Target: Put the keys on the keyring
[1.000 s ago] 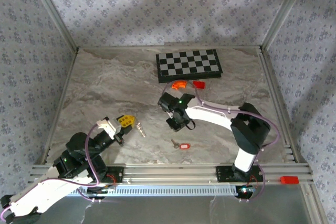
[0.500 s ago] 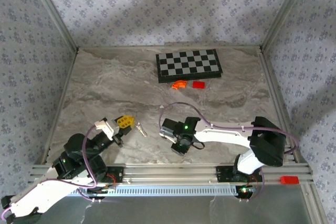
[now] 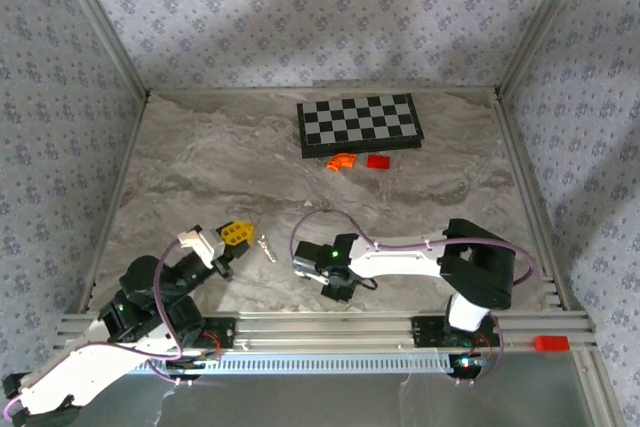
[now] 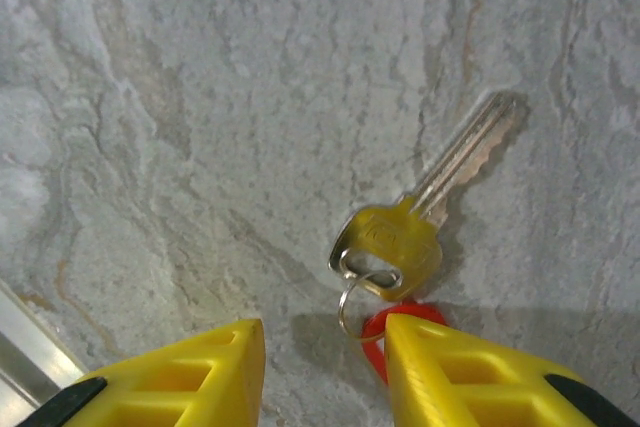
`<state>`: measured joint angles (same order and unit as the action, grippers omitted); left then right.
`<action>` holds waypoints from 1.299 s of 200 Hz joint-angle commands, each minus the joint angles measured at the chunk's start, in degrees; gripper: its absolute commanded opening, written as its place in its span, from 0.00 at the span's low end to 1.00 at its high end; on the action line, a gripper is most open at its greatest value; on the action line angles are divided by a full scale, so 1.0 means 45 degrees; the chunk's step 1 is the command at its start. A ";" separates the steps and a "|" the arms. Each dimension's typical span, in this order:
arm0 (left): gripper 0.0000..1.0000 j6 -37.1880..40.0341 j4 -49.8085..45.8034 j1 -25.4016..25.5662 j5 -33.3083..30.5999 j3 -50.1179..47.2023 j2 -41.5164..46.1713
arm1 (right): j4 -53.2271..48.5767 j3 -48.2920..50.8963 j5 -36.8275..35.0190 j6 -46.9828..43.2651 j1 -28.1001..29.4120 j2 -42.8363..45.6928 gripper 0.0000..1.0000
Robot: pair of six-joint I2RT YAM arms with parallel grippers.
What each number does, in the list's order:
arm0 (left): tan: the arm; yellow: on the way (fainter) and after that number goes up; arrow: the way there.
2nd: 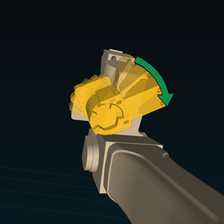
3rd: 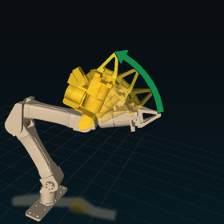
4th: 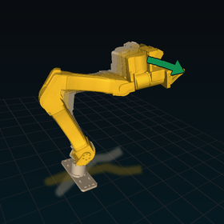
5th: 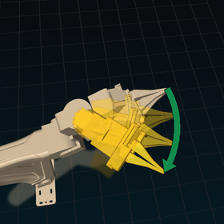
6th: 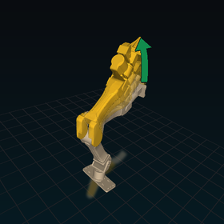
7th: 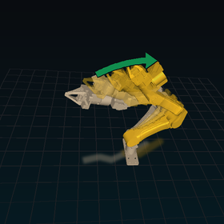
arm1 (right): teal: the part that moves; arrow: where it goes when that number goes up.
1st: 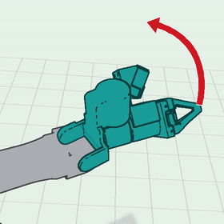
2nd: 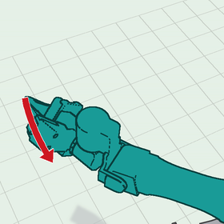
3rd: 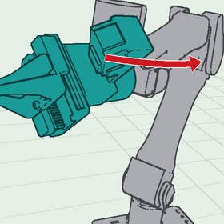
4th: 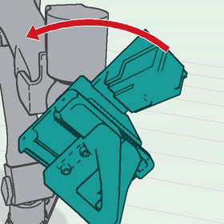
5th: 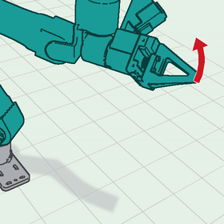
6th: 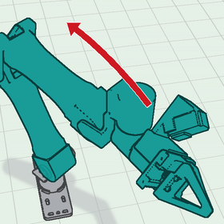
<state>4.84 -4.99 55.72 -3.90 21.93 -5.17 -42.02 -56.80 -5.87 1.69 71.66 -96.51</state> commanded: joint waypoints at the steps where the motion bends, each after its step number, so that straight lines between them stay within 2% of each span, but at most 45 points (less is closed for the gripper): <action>1: 0.00 -0.0158 0.0358 0.0117 0.0061 0.0184 0.0177 | -0.0463 -0.0421 -0.0394 -0.0498 0.0039 -0.0427 0.35; 147: 0.00 -0.0059 0.0426 0.0146 -0.0017 0.0184 0.0153 | -0.0848 -0.0699 -0.0262 -0.0435 -0.0980 -0.0310 0.00; 193: 0.00 -0.0059 0.0387 0.0156 -0.0012 0.0204 0.0142 | -0.0858 -0.0622 -0.0010 -0.0397 -0.1346 0.0131 0.00; 260: 0.00 -0.0069 0.0387 0.0151 -0.0012 0.0141 0.0133 | -0.0432 -0.0144 0.1338 -0.0621 -0.1957 0.1406 0.00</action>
<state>4.86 -4.99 56.01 -3.90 21.93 -5.17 -43.86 -58.59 -3.05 -0.12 63.59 -91.77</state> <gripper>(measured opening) 0.043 0.052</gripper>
